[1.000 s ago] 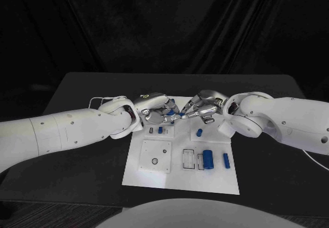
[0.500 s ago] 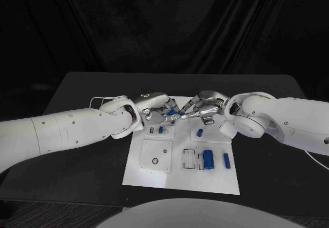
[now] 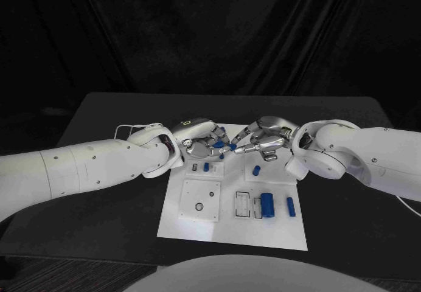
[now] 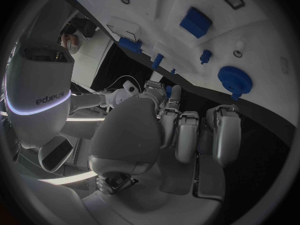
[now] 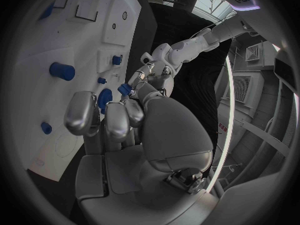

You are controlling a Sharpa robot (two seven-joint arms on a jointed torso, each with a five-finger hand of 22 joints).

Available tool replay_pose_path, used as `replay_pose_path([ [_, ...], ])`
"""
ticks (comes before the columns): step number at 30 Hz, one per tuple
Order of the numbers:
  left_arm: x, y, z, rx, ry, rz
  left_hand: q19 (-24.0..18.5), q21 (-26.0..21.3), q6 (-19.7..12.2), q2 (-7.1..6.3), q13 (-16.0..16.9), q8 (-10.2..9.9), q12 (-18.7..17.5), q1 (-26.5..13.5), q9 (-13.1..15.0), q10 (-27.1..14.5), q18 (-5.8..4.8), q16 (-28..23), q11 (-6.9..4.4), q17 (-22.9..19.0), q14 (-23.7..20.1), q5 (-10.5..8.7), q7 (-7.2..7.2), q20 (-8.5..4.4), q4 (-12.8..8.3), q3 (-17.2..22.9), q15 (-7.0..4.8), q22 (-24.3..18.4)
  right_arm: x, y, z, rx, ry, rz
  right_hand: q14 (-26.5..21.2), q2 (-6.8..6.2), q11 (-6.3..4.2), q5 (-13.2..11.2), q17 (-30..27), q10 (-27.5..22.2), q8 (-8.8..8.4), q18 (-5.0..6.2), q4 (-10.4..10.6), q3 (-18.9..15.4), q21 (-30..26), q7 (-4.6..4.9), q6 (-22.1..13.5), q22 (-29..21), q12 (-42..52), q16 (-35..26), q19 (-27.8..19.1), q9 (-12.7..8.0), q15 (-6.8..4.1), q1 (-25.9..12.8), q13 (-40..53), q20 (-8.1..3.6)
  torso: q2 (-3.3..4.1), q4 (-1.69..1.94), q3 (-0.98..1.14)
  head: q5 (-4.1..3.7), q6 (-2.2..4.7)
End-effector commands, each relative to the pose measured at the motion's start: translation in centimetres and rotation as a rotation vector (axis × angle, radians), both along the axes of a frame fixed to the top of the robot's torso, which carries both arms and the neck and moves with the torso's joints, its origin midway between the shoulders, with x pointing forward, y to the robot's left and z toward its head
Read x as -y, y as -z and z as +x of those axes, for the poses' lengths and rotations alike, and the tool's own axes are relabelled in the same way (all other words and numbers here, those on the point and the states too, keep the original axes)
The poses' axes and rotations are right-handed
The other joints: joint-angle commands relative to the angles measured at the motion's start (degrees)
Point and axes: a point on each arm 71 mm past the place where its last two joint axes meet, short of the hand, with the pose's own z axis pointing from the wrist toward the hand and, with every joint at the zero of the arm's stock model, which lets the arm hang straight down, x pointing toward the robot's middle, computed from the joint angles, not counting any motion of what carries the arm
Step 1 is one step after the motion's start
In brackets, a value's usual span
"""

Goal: Assemble the parts on the task board

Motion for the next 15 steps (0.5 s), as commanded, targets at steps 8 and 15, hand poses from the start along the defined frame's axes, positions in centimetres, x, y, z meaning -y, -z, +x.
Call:
replay_pose_path([
  [8,-1.7,0.1,-0.3,-0.040,-0.065,0.021,0.56,0.34,0.57,-0.06,8.26,0.58,0.06,-0.56,0.63,0.16,0.01,-0.05,-0.01,15.10,6.05,0.43,-0.92,-0.22,-5.67,6.11,-0.45,12.26,2.5,-0.5,-0.4,0.042,0.042,0.037,0.48,-0.55,0.11,-0.51,-0.47,-0.78,-0.02,0.73,0.21,-0.61,-0.75,0.03,-0.49,6.85,-0.35,-0.48,-0.32,-0.18,0.35,-0.19,-0.74,0.35,0.01,0.01,0.01,0.86,0.80],
  [15,-4.1,-1.1,-0.7,-0.112,-0.148,0.085,0.47,0.21,0.58,-0.19,7.97,0.88,-0.35,-0.91,1.17,-0.11,0.05,-0.05,-0.05,15.10,6.05,0.24,-0.98,-0.28,-5.86,6.56,-0.50,12.21,4.8,-0.8,-0.9,0.050,0.099,0.031,0.42,-0.44,0.16,-2.02,-0.47,-0.98,1.11,0.68,0.65,-0.96,-0.72,0.00,0.03,6.89,-0.46,-0.49,-0.29,-0.31,0.44,0.26,-1.11,0.45,0.02,0.02,0.01,2.47,0.09],
])
